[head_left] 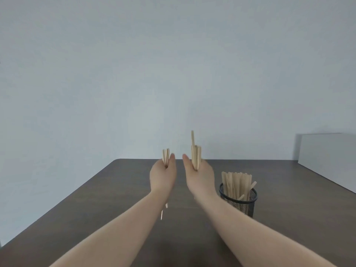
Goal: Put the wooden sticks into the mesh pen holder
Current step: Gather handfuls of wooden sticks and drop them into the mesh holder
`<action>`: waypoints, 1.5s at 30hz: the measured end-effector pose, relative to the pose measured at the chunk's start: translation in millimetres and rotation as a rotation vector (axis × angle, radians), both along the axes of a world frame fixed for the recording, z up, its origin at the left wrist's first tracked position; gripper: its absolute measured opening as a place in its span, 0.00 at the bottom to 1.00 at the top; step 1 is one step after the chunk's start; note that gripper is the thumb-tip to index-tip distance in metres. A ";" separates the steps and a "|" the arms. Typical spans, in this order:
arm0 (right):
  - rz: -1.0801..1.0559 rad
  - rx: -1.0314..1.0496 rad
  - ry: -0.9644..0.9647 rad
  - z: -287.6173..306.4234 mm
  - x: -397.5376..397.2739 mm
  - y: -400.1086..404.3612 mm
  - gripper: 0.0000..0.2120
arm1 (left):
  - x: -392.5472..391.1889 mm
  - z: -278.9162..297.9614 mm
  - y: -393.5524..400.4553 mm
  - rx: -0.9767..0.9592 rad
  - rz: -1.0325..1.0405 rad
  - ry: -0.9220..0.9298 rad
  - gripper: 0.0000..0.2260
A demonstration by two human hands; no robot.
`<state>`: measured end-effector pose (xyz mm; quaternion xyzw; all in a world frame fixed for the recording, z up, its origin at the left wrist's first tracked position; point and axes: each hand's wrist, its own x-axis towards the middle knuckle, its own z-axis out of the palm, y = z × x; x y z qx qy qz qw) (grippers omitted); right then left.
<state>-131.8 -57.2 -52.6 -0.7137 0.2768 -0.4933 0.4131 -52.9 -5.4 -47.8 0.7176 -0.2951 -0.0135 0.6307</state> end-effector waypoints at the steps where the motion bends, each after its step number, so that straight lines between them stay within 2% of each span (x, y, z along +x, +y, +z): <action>1: 0.011 0.020 -0.045 13.3 -5.3 -4.0 0.22 | -7.1 10.3 -4.2 -0.037 -0.031 -0.015 0.22; 6: -0.009 0.123 -0.182 68.0 -43.7 -39.2 0.20 | -46.1 52.9 -37.5 -0.161 -0.248 -0.013 0.22; 9: -0.052 0.144 -0.172 72.6 -69.2 -60.3 0.20 | -70.1 61.0 -60.4 -0.175 -0.417 0.041 0.20; 11: -0.081 0.141 -0.140 65.5 -81.6 -71.0 0.19 | -81.9 58.5 -72.5 -0.147 -0.454 0.020 0.19; 15: -0.092 0.180 -0.120 48.8 -93.0 -85.3 0.19 | -88.0 55.5 -84.3 -0.168 -0.427 0.004 0.20; 22: -0.057 0.203 -0.179 43.2 -98.5 -98.7 0.21 | -74.9 92.5 -83.8 -0.308 -0.319 -0.090 0.20; 27: -0.087 0.181 -0.182 47.3 -108.8 -104.9 0.22 | -96.3 99.0 -87.4 -0.351 -0.406 -0.031 0.20; 33: -0.066 0.194 -0.149 35.2 -118.9 -107.6 0.19 | -122.1 68.5 -101.2 -0.278 -0.495 0.007 0.20; 36: -0.073 0.159 -0.107 24.4 -120.7 -108.9 0.18 | -125.8 48.3 -109.9 -0.167 -0.458 -0.062 0.20; 39: -0.074 0.130 -0.080 16.1 -120.8 -110.8 0.18 | -127.2 31.3 -114.1 -0.123 -0.436 -0.049 0.20; 43: -0.117 0.054 -0.022 11.5 -117.2 -112.6 0.19 | -126.0 20.0 -116.3 -0.085 -0.383 -0.094 0.16; 45: -0.142 0.038 -0.052 10.9 -115.2 -114.7 0.17 | -125.6 19.7 -116.5 -0.094 -0.361 -0.116 0.10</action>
